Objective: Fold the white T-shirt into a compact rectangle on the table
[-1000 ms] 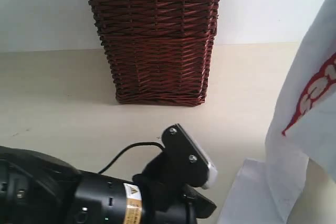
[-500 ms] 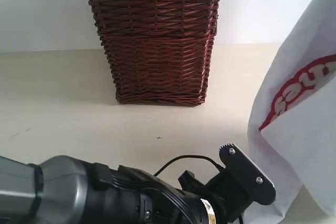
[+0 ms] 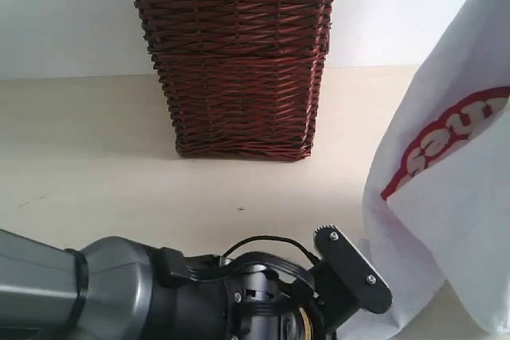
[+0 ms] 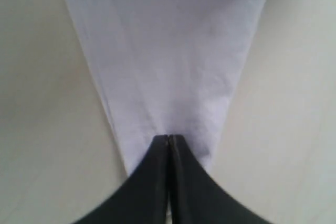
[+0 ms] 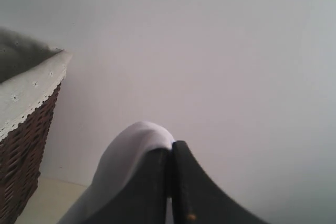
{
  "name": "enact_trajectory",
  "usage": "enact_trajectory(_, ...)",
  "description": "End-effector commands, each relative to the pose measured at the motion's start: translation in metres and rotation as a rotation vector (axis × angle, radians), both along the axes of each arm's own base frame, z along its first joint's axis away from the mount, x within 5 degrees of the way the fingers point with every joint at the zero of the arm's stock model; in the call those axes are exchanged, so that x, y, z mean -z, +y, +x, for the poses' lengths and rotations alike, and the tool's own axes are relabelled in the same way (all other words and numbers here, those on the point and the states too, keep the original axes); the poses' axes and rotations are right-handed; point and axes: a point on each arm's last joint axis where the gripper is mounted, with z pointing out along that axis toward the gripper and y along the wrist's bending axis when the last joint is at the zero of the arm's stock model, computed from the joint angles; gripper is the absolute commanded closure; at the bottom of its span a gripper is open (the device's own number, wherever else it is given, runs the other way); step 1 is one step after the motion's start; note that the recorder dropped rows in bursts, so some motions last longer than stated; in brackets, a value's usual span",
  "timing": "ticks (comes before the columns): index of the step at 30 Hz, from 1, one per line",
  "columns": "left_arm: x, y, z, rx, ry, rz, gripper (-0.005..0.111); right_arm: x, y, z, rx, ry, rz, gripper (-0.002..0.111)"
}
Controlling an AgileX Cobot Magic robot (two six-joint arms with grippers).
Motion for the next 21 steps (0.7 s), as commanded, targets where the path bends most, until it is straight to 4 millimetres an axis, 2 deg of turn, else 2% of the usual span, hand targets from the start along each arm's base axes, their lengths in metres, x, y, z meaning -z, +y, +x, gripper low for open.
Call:
enact_trajectory(1,0.016,0.047,0.029,-0.166,0.043,0.318,0.107,0.000,-0.001,0.000,0.007,0.004,-0.019,0.108)
enact_trajectory(4,0.023,0.081,0.051,-0.248,0.069,0.413,0.107,0.002,-0.004,-0.002,0.024,0.040,-0.081,0.098)
enact_trajectory(5,0.025,0.098,0.062,-0.301,0.088,0.422,0.107,0.004,-0.006,-0.004,0.040,0.059,-0.096,0.091)
enact_trajectory(8,0.023,0.121,0.076,-0.375,0.103,0.397,0.107,0.009,-0.009,-0.007,0.057,0.128,-0.120,0.070)
enact_trajectory(9,0.015,0.135,0.085,-0.411,0.094,0.373,0.107,0.013,-0.010,-0.008,0.057,0.182,-0.151,0.055)
enact_trajectory(11,-0.005,0.158,0.099,-0.470,0.053,0.366,0.107,0.019,-0.015,-0.010,0.109,0.249,-0.179,0.046)
enact_trajectory(14,-0.037,0.199,0.114,-0.614,0.010,0.300,0.107,0.027,-0.029,-0.016,0.259,0.371,-0.233,0.047)
enact_trajectory(15,-0.056,0.218,0.118,-0.701,-0.025,0.225,0.107,0.028,-0.034,-0.018,0.318,0.402,-0.239,0.047)
enact_trajectory(18,-0.084,0.233,0.113,-0.786,-0.091,0.049,0.107,0.030,-0.035,-0.020,0.336,0.424,-0.208,0.048)
enact_trajectory(19,-0.100,0.226,0.103,-0.746,-0.123,-0.100,0.107,0.033,-0.031,-0.018,0.294,0.447,-0.187,0.047)
enact_trajectory(20,-0.106,0.220,0.096,-0.698,-0.133,-0.164,0.107,0.035,-0.027,-0.016,0.252,0.460,-0.188,0.046)
enact_trajectory(21,-0.116,0.208,0.083,-0.613,-0.136,-0.243,0.106,0.041,-0.019,-0.012,0.186,0.508,-0.177,0.040)
